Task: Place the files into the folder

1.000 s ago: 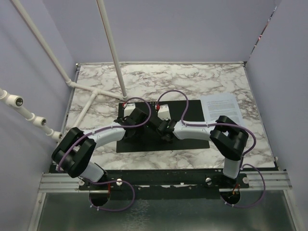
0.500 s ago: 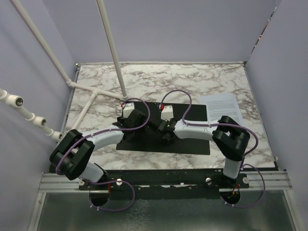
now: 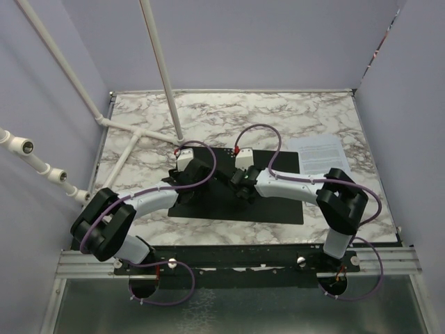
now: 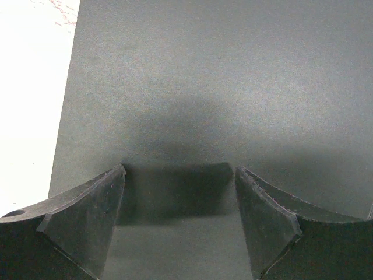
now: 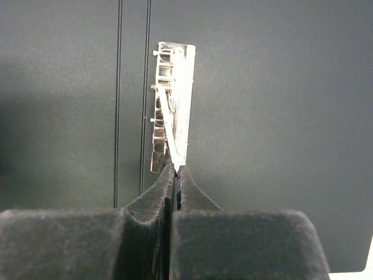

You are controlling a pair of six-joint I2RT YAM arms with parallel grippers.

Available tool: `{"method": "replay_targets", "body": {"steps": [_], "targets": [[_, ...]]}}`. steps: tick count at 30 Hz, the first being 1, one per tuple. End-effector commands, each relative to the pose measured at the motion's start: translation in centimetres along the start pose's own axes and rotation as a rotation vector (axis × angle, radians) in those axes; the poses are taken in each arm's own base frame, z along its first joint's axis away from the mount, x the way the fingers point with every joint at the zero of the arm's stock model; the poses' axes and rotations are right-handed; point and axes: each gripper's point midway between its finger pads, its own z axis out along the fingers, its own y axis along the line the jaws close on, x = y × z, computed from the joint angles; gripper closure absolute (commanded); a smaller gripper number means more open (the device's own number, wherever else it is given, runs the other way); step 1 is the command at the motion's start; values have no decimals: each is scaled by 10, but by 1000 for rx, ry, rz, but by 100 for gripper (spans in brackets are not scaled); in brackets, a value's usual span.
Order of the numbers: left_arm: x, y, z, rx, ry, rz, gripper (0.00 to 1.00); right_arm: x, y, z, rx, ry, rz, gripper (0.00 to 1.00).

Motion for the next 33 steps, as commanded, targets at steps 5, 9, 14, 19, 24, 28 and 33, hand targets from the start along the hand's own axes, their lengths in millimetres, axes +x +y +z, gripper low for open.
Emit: {"method": "replay_targets", "body": {"steps": [5, 9, 14, 19, 24, 28, 33], "targets": [[86, 49, -6, -117, 306, 70, 21, -9, -15, -17, -10, 39, -76, 100], [88, 47, -9, -101, 313, 59, 21, -32, -10, -25, -24, -7, -53, 100], [88, 45, -13, -84, 311, 40, 21, -57, -16, -40, -56, -63, 10, 98], [86, 40, -16, -59, 309, 23, 21, -69, -31, -54, -89, -94, 69, 88], [80, 28, -21, -7, 304, 4, 21, -57, -44, -54, -122, -82, 116, 64], [70, 12, -29, 58, 297, -12, 21, -41, -56, -47, -121, -47, 144, 47], [56, 1, -42, 108, 276, -30, 20, -14, -88, -34, -72, 11, 172, 27]]}}
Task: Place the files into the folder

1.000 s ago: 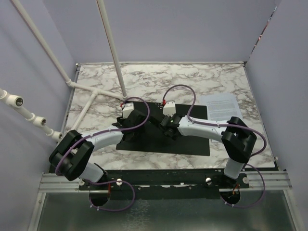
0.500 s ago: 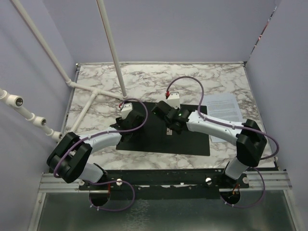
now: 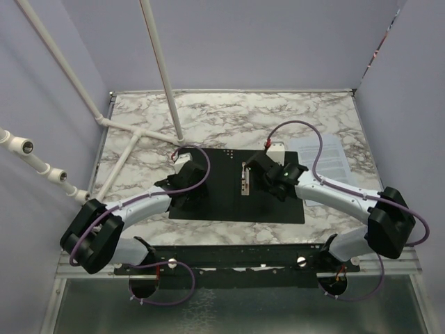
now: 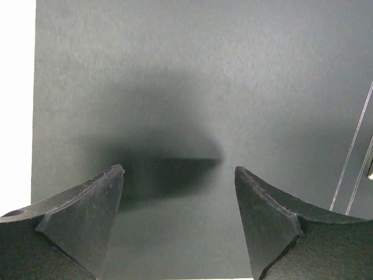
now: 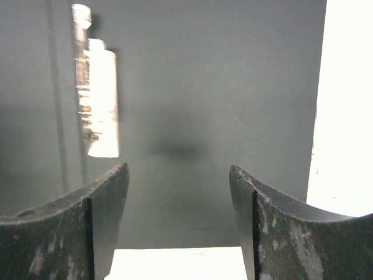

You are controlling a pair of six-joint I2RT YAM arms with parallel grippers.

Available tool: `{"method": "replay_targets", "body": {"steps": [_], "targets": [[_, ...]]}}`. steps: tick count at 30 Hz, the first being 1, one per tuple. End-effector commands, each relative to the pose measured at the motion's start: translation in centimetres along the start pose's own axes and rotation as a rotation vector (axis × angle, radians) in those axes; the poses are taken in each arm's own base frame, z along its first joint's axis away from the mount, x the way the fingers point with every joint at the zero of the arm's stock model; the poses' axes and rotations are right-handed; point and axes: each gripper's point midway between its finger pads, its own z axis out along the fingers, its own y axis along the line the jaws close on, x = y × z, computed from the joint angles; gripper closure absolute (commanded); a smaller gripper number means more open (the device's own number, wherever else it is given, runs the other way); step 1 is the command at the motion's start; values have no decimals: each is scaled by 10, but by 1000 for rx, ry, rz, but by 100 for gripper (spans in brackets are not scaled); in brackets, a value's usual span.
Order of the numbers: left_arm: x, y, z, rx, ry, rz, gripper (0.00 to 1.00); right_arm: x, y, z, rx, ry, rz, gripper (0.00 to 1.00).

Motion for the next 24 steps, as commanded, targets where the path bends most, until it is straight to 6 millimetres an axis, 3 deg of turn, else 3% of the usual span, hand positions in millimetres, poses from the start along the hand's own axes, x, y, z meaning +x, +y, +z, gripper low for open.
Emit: {"method": "replay_targets", "body": {"steps": [1, 12, 19, 24], "targets": [[44, 13, -20, -12, 199, 3, 20, 14, -27, 2, 23, 41, 60, 22], [5, -18, -46, 98, 118, 12, 12, 58, -87, 18, 131, 180, 223, 0], [-14, -25, -60, 142, 59, 38, 1, 75, -104, 21, 125, 228, 343, 0], [-22, -27, -67, 152, 35, 47, 1, 88, -102, 27, 97, 277, 377, 0]]}}
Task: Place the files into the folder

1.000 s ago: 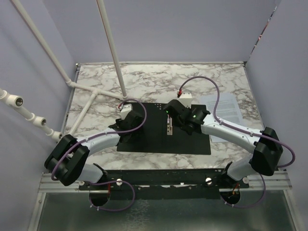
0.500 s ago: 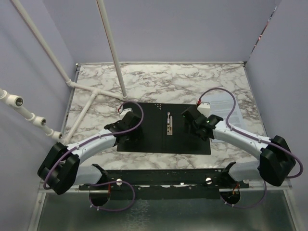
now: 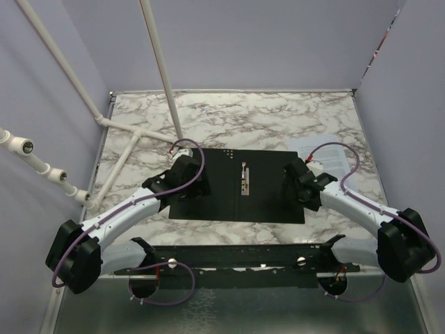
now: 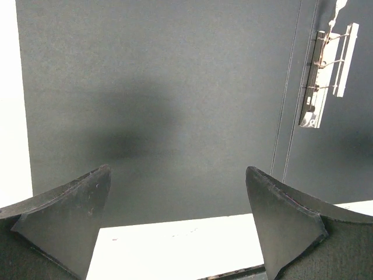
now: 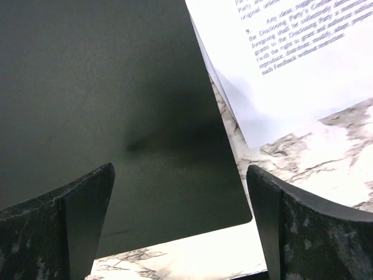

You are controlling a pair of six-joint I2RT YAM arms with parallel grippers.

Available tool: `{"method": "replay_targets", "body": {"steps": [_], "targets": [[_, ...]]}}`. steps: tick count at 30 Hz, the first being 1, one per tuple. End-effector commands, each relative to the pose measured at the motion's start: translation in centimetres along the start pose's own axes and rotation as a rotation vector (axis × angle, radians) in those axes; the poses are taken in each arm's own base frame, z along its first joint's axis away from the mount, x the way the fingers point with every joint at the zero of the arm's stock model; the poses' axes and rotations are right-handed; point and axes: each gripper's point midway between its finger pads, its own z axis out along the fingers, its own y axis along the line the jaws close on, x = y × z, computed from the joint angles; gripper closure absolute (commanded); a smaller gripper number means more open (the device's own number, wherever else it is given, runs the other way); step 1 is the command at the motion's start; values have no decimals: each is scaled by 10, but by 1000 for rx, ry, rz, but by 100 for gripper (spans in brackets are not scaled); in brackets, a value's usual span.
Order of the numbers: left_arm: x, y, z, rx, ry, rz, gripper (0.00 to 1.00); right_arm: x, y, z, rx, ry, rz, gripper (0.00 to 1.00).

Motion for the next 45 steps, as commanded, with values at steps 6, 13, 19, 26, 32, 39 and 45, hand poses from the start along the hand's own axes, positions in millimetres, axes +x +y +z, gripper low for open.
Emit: {"method": "replay_targets", "body": {"steps": [6, 13, 19, 26, 32, 39, 45], "targets": [[-13, -4, -17, 16, -26, 44, 1, 21, 9, 15, -82, 94, 48, 0], [-17, 0, -23, 3, -47, 48, 1, 29, 7, 26, -79, 109, 15, 0], [-19, 2, -26, -9, -60, 47, 1, 31, 29, 34, -181, 131, -61, 0], [-17, 7, -26, -24, -63, 38, 1, 33, 60, 36, -322, 172, -137, 1], [-16, 6, -22, -33, -55, 26, 1, 34, 79, 29, -403, 210, -140, 3], [-22, -1, -22, -15, -55, 41, 1, -6, 78, 6, -357, 98, -148, 3], [-26, -5, -23, -2, -63, 50, 1, -68, 43, -22, -135, -112, -120, 0]]}}
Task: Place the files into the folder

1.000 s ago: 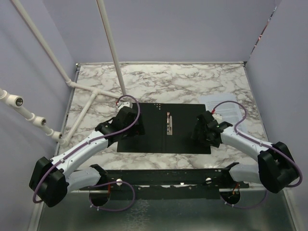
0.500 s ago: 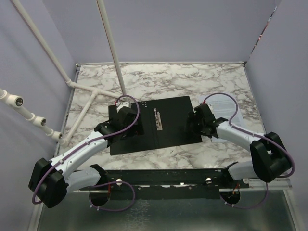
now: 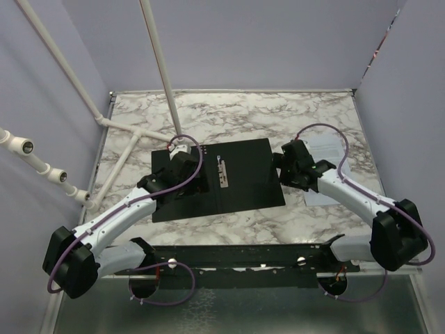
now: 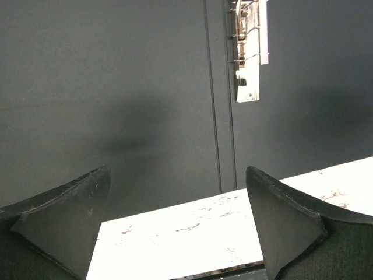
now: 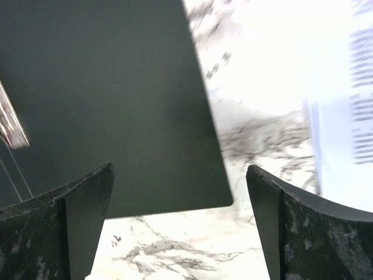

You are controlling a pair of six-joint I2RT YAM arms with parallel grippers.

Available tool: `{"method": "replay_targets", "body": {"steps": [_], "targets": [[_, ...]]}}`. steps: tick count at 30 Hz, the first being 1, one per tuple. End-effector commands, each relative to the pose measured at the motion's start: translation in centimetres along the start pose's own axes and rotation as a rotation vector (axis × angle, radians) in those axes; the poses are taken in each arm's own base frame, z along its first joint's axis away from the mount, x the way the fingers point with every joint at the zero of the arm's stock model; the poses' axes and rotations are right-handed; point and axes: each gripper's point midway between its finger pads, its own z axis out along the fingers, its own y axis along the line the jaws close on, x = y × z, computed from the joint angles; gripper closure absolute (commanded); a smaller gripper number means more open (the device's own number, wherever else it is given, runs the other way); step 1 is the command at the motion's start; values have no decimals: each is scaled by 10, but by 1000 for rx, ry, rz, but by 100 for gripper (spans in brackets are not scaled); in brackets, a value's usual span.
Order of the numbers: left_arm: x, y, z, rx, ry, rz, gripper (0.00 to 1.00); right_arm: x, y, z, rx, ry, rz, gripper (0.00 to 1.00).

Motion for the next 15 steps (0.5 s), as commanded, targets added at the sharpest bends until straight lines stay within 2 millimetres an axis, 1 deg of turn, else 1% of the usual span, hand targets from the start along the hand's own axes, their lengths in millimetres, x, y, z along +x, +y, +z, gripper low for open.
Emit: {"method": "replay_targets", "body": {"steps": [1, 3, 5, 10, 13, 15], "targets": [[-11, -6, -4, 12, -22, 19, 1, -44, -34, -37, 234, -157, -8, 0], [-10, -6, -3, 16, -20, 24, 1, -59, -47, -46, 319, -204, -6, 0], [-9, -7, -1, 24, -16, 32, 1, -73, -60, -51, 382, -242, 10, 0], [-6, -12, 1, 50, 2, 57, 1, -107, -90, -57, 438, -303, 79, 0], [-6, -16, 0, 73, 3, 64, 1, -127, -105, -56, 460, -325, 91, 0], [-6, -20, 0, 92, 6, 66, 1, -140, -120, -55, 486, -334, 120, 0]]}}
